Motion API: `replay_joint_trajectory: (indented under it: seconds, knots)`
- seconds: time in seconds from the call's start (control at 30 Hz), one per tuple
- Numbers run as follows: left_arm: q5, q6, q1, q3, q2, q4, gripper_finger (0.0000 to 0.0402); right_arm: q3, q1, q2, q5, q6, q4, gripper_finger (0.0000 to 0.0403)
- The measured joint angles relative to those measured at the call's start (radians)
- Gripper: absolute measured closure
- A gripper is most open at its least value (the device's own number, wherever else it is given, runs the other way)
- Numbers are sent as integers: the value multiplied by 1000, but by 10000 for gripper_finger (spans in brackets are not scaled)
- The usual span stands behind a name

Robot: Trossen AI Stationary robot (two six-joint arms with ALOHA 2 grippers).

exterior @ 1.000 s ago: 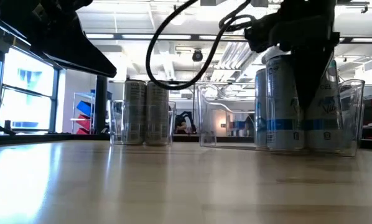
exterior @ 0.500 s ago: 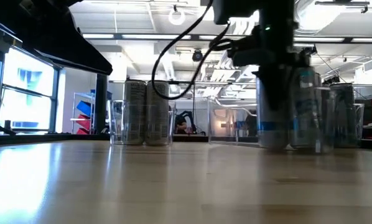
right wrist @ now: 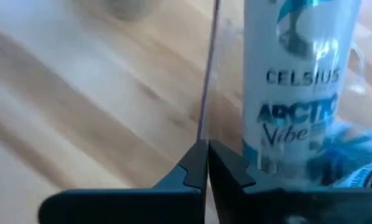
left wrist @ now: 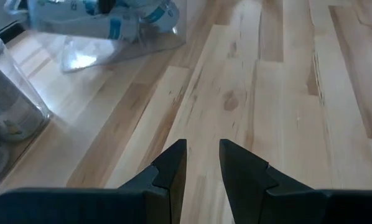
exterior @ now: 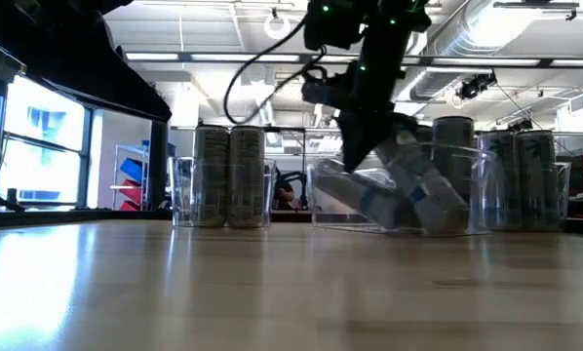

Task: Sort soda cans
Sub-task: Move the transparent bin to the top center of the table, then adjust the white/blue soda cans

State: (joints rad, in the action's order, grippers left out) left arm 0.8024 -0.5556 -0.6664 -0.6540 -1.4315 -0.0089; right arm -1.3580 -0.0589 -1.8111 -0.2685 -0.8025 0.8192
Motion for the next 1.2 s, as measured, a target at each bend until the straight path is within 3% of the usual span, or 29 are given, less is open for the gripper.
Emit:
replay_joint_trajectory:
  seconds: [0.17, 0.33, 0.47, 0.63, 0.87, 1.0, 1.2]
  knots:
    - [0, 0, -7, 0, 0, -5, 313, -3, -6, 0, 85, 105, -98, 350]
    - [0, 0, -11, 0, 0, -6, 313, -12, 30, 8, 106, 155, -88, 295]
    - [0, 0, -11, 0, 0, -6, 313, -64, 82, 23, 103, 190, -75, 273]
    - [0, -1, -11, 0, 0, -3, 313, -163, 150, 32, 35, 272, 0, 270]
    - [5, -30, -10, 0, -1, -28, 313, -266, 257, 49, -203, 351, 249, 269]
    - [23, -43, -2, 0, -1, -38, 313, -210, 195, 112, -186, 372, 287, 269]
    - [23, -43, 19, 0, -1, -41, 313, -134, 33, 139, -121, 453, 165, 295]
